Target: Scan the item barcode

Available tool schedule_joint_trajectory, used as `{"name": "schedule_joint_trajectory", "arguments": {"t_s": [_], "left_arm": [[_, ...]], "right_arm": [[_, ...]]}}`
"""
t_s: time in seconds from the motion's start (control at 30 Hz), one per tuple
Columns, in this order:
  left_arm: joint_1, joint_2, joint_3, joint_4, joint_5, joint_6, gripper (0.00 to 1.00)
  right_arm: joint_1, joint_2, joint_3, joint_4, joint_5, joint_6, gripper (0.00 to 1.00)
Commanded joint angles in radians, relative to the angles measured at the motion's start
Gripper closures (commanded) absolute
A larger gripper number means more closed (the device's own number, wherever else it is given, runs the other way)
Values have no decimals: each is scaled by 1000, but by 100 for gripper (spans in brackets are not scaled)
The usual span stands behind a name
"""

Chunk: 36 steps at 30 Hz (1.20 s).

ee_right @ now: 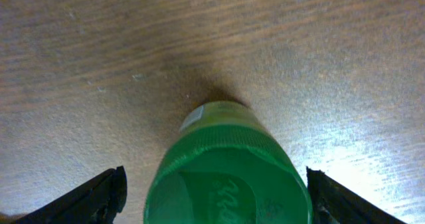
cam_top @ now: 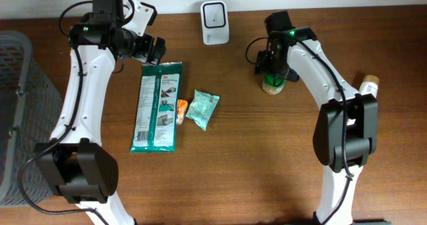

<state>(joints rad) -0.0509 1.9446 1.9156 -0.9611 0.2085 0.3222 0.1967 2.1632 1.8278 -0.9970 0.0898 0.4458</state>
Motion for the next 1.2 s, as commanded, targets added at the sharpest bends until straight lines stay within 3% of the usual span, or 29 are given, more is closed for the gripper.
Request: {"name": "schedule_joint_trajectory", "arguments": {"t_s": [0.0, 0.07, 0.27, 0.43, 0.57, 0.83, 1.03, 1.17], "left_arm": [[4, -32, 20, 1, 4, 5, 1], [3, -32, 20, 1, 4, 5, 1], [3, -32, 20, 1, 4, 5, 1], [3, -32, 20, 1, 4, 5, 1], [3, -32, 20, 1, 4, 5, 1], [3, -32, 20, 1, 4, 5, 1], [3, -32, 20, 1, 4, 5, 1], [3, -32, 20, 1, 4, 5, 1]], "right_arm": [[-2, 4, 21, -22, 19, 8, 20], [-2, 4, 21, -38, 19, 8, 22], [-2, 3, 22, -46, 19, 8, 42], [-2, -16, 24, -47, 0, -45, 45], [-1, -80, 50, -70, -126, -341, 44], [-1, -130, 51, -190, -142, -903, 43], [5, -128, 44, -198, -169, -1216, 45], [12, -128, 20, -204, -318, -1449, 45]]}}
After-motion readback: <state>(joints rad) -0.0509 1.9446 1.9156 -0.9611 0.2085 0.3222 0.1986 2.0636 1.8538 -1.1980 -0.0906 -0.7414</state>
